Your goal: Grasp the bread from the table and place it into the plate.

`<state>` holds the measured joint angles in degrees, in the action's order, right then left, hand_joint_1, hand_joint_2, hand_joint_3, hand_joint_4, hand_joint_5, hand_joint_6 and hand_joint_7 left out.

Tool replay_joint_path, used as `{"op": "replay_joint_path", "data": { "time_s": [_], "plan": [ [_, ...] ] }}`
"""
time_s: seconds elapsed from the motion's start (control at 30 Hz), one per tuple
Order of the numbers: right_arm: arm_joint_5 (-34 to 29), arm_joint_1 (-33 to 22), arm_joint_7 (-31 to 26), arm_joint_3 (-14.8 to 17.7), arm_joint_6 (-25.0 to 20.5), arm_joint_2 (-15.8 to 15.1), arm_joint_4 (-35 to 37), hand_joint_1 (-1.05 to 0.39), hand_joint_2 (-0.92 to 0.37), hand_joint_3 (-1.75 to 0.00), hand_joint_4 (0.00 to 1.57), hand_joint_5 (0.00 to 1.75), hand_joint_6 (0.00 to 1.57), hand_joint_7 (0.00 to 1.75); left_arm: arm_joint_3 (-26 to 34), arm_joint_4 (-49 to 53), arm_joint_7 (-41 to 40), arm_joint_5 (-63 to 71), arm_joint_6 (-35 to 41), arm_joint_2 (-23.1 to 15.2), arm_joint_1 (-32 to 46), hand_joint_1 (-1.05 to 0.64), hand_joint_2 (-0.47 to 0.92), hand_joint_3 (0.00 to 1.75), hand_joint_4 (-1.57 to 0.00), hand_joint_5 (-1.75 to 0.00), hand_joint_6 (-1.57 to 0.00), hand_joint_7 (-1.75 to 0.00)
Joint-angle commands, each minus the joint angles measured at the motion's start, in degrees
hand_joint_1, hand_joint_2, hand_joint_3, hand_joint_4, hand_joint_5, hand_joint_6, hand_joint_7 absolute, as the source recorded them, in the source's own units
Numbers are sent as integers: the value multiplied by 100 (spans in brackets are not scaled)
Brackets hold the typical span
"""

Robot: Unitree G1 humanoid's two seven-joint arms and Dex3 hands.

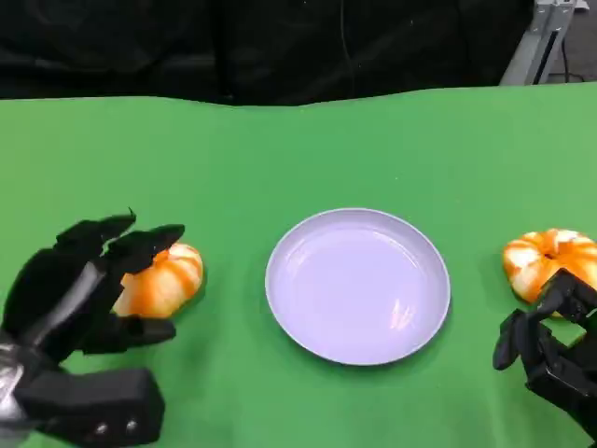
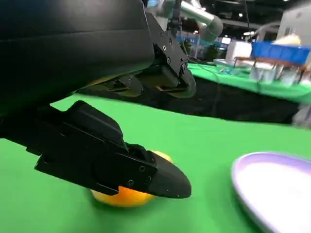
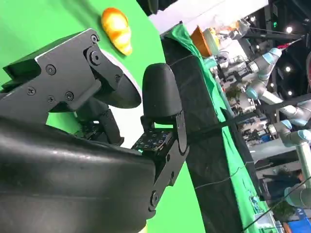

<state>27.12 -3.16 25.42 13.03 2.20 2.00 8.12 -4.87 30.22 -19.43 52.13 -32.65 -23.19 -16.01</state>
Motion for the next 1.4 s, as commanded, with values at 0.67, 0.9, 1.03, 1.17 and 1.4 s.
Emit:
{"op": "replay_joint_path", "data": {
  "time_s": [0.67, 0.9, 1.03, 1.17, 1.4],
  "plan": [
    [-12, 18, -61, 1, 112, -57, 14, -4, -48, -129, 89, 175, 78, 158, -2206, 3617, -321, -89, 1203, 378, -2149, -93, 92, 18, -43, -2, -46, 0],
    [3, 29, -40, 18, 106, -66, 52, -4, -48, -129, 89, 175, 78, 158, -2422, 4010, -389, -326, 1211, 475, -2274, -89, 92, 21, -46, -2, -47, -1],
    [18, 37, -16, 30, 131, -63, 73, -4, -48, -129, 88, 175, 78, 158, -2464, 4059, -363, -473, 1170, 475, -2296, -85, 92, 21, -46, -1, -48, -1],
    [34, 57, 21, 42, 148, -64, 100, -4, -48, -130, 89, 175, 79, 158, -2442, 4065, -422, -662, 1062, 488, -2273, -61, 92, 14, -54, -4, -54, -3],
    [22, 63, -15, 33, 104, -71, 69, -4, -47, -132, 89, 175, 79, 158, -2341, 4055, -429, -991, 965, 550, -2213, -22, 92, 24, -92, -16, -80, -7]
  ]
}}
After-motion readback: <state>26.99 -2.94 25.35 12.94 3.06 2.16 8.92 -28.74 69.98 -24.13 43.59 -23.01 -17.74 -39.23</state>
